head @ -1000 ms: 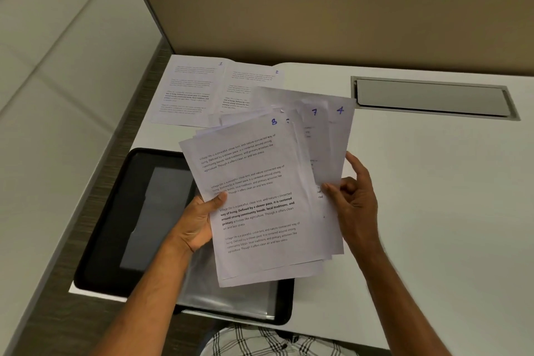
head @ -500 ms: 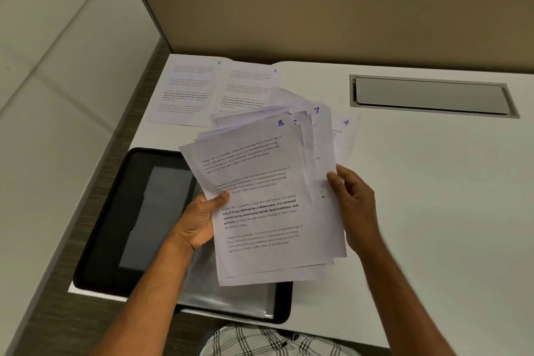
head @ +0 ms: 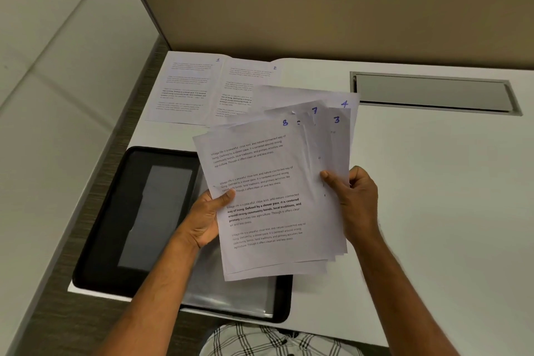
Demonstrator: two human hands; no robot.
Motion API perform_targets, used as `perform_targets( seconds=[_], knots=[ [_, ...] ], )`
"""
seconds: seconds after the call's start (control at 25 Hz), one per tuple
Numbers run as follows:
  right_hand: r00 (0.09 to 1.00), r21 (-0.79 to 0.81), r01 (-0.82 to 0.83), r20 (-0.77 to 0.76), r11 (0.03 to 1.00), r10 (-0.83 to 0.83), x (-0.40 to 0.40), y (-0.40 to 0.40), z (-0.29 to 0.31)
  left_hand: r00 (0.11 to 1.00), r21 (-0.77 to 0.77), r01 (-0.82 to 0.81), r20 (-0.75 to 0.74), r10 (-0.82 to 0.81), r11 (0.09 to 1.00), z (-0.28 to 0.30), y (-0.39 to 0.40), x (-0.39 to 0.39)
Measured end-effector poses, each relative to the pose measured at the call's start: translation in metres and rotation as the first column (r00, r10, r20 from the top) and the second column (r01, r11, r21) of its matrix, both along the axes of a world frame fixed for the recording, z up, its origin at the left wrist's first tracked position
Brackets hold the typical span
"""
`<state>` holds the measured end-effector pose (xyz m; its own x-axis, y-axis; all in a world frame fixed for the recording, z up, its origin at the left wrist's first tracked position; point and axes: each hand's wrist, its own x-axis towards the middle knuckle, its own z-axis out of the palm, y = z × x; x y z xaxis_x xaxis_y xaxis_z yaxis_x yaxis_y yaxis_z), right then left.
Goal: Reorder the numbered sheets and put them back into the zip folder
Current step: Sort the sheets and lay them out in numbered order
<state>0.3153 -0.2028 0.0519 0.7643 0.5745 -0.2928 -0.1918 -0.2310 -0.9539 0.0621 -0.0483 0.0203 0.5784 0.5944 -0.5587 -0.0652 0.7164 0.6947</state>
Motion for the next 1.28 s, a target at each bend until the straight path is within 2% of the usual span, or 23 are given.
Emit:
perform_targets(
  seconds=[0.2,0.4,0.72,1.0,1.2,1.28],
  knots=[
    [0.999,0.012,-0.013,0.051,1.000,0.013,0.003,0.009,-0.002,0.997,0.020,0.062,-0.054,-0.061,0.998,-0.006,0.004,0.003],
    [0.993,-0.032,-0.057,0.106,0.998,0.060,0.008,0.028,-0.005,0.987,0.077,-0.022,-0.155,0.034,0.997,-0.006,0.014,0.013],
    [0.986,-0.054,0.104,0.137,0.993,-0.096,0.043,0.084,-0.028,0.979,0.067,-0.086,-0.177,0.097,0.994,-0.007,0.073,0.018],
    [0.941,-0.158,0.229,0.288,0.960,-0.177,0.127,0.154,-0.064,0.944,0.077,-0.156,-0.281,0.172,0.985,-0.027,0.142,0.004],
    [0.911,-0.310,0.252,0.395,0.917,-0.117,0.160,0.188,-0.091,0.934,0.074,-0.158,-0.313,0.173,0.985,-0.042,0.180,0.002],
    [0.851,-0.335,0.265,0.521,0.904,-0.056,0.160,0.191,-0.103,0.934,0.075,-0.157,-0.313,0.172,0.985,-0.048,0.191,0.003]
  ],
)
